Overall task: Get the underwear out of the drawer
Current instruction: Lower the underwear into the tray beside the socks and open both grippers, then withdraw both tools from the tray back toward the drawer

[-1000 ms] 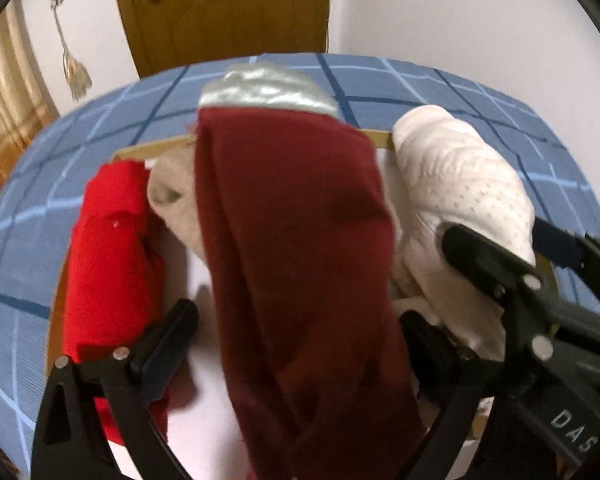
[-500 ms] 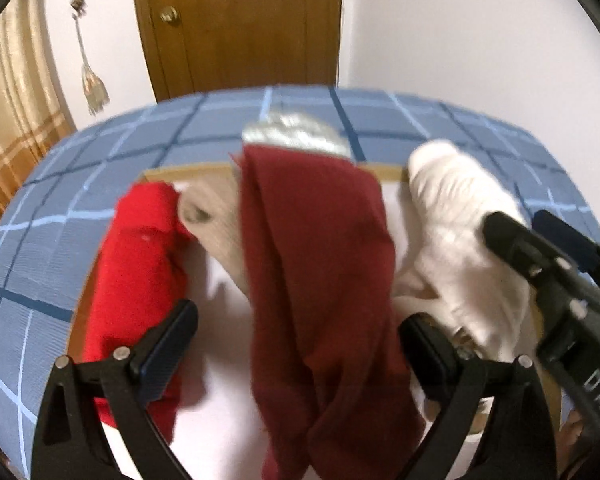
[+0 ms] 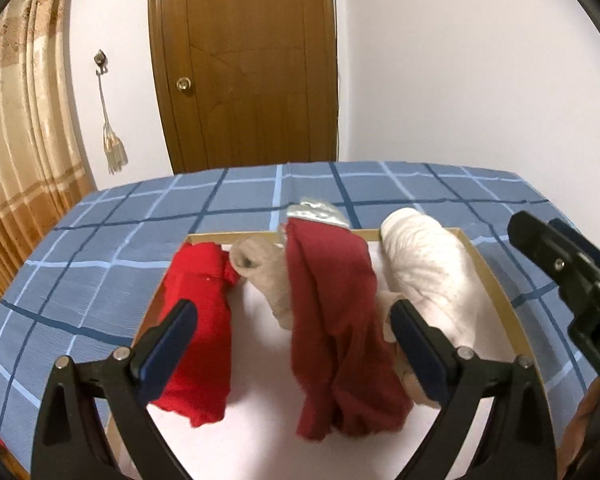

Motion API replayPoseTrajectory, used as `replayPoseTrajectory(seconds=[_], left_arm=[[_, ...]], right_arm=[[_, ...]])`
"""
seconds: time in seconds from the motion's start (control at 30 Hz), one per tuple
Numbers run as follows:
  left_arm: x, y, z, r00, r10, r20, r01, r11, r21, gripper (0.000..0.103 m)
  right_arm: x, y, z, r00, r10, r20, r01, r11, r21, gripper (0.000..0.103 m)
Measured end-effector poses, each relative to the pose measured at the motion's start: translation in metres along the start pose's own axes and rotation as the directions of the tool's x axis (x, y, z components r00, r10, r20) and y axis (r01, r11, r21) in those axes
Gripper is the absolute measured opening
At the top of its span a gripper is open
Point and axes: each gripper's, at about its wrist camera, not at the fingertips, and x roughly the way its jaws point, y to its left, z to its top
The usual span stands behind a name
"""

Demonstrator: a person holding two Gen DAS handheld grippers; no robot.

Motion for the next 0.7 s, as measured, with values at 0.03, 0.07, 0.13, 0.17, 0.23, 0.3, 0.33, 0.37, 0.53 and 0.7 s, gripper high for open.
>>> replayPoseTrajectory(seconds=[0.03, 0.07, 0.13, 0.17, 0.23, 0.3, 0.33, 0.37, 0.53, 0.7], left_arm=[[-0.003, 0.001, -0.001, 1.0, -0.006, 0.006, 0.006, 1.0, -0.005, 0.099], [-0.006, 0.004, -0.003, 1.0, -0.012, 0.007, 0.012, 1.0, -0.012, 0.099], [-0.013, 0.005, -0.008, 1.0, -0.03, 0.004, 0.03, 0.999, -0.025, 0.099], [-0.017, 0.007, -0.011, 0.999, -0.035, 0.006, 0.036, 0.999, -0.029, 0.099], [-0.025, 0.008, -0.017, 0.999, -0.046, 0.012, 0.046, 0.998, -0.031, 0.099], [-0.033, 0.008, -0.022, 0.999, -0.051, 0.014, 0.051, 0.998, -0.03, 0.099], [-0.038, 0.008, -0.025, 0.998, -0.056, 0.015, 0.057, 0.998, -0.028, 0.099], [-0.041, 0.008, -0.028, 0.998, -0.06, 0.015, 0.06, 0.998, -0.025, 0.099], [-0.064, 0.007, -0.04, 0.998, -0.066, 0.024, 0.066, 0.998, -0.014, 0.099], [-0.082, 0.006, -0.052, 0.997, -0.078, 0.02, 0.078, 0.997, 0.0, 0.099]], right_arm=[[-0.004, -0.001, -0.001, 1.0, 0.005, 0.003, -0.005, 1.0, 0.012, 0.064], [-0.007, -0.001, -0.002, 1.0, 0.01, 0.007, -0.01, 1.0, 0.022, 0.064], [-0.016, -0.003, -0.005, 1.0, 0.014, 0.026, -0.015, 0.999, 0.045, 0.064], [-0.021, -0.004, -0.006, 0.999, 0.02, 0.037, -0.022, 0.998, 0.054, 0.064], [-0.032, -0.005, -0.01, 0.998, 0.035, 0.056, -0.039, 0.997, 0.073, 0.064], [-0.044, -0.004, -0.013, 0.996, 0.044, 0.071, -0.051, 0.995, 0.089, 0.064], [-0.049, -0.004, -0.015, 0.996, 0.046, 0.076, -0.053, 0.994, 0.094, 0.064], [-0.055, -0.003, -0.017, 0.996, 0.048, 0.082, -0.055, 0.994, 0.098, 0.064], [-0.078, -0.001, -0.027, 0.994, 0.059, 0.095, -0.069, 0.991, 0.112, 0.064], [-0.094, 0.001, -0.039, 0.994, 0.069, 0.086, -0.079, 0.989, 0.125, 0.064]])
